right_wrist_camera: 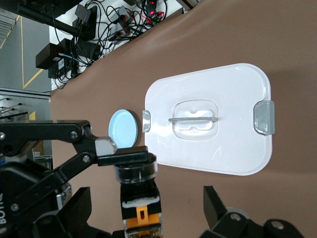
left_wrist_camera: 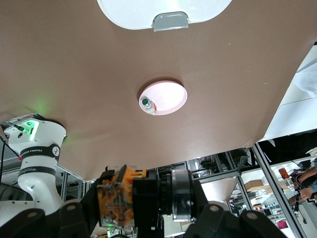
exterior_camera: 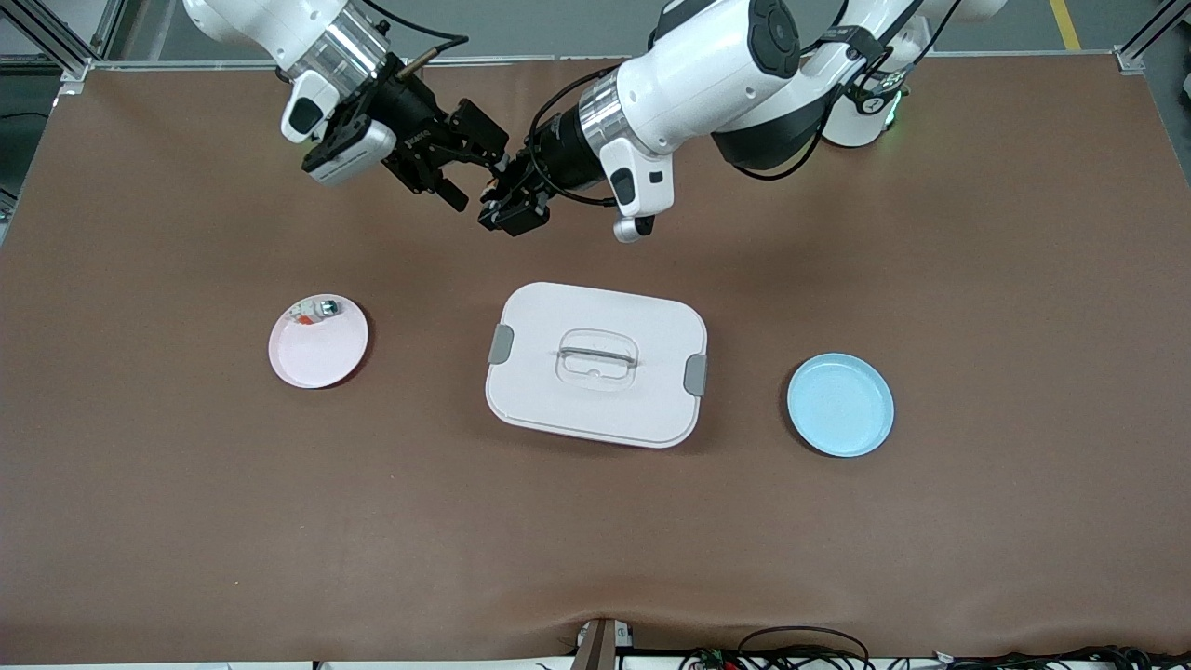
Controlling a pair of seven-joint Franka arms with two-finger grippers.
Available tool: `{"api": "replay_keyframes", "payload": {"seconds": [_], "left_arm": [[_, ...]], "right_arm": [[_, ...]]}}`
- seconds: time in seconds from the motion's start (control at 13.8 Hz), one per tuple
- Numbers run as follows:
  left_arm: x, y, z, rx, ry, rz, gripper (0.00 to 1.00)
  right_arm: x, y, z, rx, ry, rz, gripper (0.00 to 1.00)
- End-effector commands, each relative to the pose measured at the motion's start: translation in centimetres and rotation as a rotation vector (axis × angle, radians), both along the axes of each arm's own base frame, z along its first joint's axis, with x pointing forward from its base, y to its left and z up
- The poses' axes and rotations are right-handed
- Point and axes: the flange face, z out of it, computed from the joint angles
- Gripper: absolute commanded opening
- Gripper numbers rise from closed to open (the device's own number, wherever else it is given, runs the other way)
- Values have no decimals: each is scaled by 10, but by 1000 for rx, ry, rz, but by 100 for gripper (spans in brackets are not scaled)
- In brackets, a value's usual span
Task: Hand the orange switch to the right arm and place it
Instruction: 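Hold the switch up while the right gripper reaches toward it, then close the right gripper on the switch and open the left gripper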
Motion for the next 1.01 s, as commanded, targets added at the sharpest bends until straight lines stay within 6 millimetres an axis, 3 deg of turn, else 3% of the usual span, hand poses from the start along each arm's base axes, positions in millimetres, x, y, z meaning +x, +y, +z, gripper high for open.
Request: {"api": "replay_keyframes", "payload": {"seconds": [0.0,0.29,0.43,0.72,0.87,0.94], "left_arm": [[-1,-3,7,-2,-8,14,15],[-2,-3,11,-4,-11,16,15],[-4,-3,14,-7,-13,16,15],[-6,-5,15,-9,-13,12,15],[-6,-5,15,-8,-13,12,15],[-7,-5,15,-7,-15,12,15]], "right_arm": [[-8,-9,-1,7,-6,10,100],[-6,-8,-3,5,-6,10,100],[-7,-7,-3,6,-8,10,85],[-8,-4,0,13,-19,12,71],[-8,-4,1,14,-22,11,59],[-9,-2,1,14,-22,14,48]]}}
